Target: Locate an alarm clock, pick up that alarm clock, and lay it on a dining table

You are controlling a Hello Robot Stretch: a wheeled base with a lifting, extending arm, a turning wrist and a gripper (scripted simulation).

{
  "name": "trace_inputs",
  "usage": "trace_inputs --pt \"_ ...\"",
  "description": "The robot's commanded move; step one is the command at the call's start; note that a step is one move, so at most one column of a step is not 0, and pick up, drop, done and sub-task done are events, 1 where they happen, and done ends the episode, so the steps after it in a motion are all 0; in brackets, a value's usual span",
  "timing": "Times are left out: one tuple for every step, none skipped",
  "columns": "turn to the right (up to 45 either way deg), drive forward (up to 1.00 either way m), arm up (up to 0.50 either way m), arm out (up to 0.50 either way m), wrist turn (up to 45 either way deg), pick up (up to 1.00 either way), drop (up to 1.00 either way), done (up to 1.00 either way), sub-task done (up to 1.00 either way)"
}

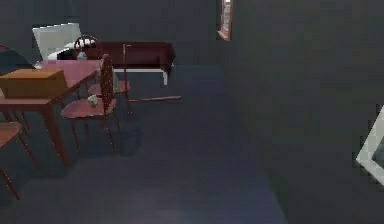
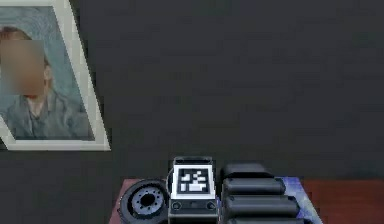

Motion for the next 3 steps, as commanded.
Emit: trace_inputs --pt "-45.0 0.0 0.0 0.0 0.0 0.0 0.0 0.0 0.0" --pt "-36.0 0.0 0.0 0.0 0.0 0.0 0.0 0.0 0.0" --pt "0.0 0.3 0.0 0.0 0.0 0.0 0.0 0.0 0.0"
